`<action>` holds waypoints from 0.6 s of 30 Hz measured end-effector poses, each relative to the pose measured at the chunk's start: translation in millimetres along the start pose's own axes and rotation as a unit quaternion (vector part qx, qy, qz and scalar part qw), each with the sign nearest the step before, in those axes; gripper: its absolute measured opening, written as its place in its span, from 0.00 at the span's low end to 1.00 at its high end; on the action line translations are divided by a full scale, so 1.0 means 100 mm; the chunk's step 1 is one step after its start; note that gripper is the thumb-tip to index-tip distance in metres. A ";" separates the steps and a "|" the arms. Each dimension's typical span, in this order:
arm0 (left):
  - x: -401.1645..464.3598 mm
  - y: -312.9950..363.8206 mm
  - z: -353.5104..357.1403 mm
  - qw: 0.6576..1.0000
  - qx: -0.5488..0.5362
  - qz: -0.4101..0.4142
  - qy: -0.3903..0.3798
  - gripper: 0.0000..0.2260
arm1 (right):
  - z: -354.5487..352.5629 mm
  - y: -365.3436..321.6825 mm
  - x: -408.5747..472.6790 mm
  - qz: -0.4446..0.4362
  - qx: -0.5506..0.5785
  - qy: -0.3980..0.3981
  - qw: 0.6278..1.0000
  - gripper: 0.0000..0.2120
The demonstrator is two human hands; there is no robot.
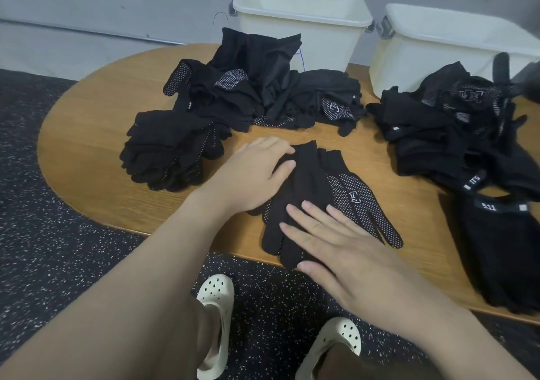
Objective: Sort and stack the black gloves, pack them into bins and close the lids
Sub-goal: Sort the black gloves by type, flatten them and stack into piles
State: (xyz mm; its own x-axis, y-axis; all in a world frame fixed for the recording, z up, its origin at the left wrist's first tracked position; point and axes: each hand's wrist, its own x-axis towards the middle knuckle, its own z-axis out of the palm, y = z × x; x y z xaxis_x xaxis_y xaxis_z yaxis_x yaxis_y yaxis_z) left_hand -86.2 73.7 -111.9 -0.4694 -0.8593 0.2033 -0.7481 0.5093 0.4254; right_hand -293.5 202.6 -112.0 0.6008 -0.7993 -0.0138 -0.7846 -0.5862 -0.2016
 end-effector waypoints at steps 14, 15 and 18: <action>0.27 0.07 0.03 0.997 -0.013 -0.017 0.074 0.06 | -0.13 -0.04 -0.09 -0.002 0.089 0.025 0.996 0.26; 0.26 0.07 0.04 0.997 -0.017 -0.015 0.073 0.05 | -0.14 -0.04 -0.09 -0.006 0.100 0.031 0.994 0.25; 0.25 0.04 0.04 0.996 -0.037 -0.010 0.082 0.05 | -0.19 -0.03 -0.13 -0.018 0.153 0.024 0.988 0.22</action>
State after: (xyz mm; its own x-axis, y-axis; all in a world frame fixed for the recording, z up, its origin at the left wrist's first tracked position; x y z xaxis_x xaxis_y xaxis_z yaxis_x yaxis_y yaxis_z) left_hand -103.3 54.2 -108.7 -0.3671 -0.8683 0.3337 -0.7172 0.4927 0.4928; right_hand -301.9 212.0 -92.6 0.6147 -0.7876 0.0433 -0.6747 -0.5534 -0.4885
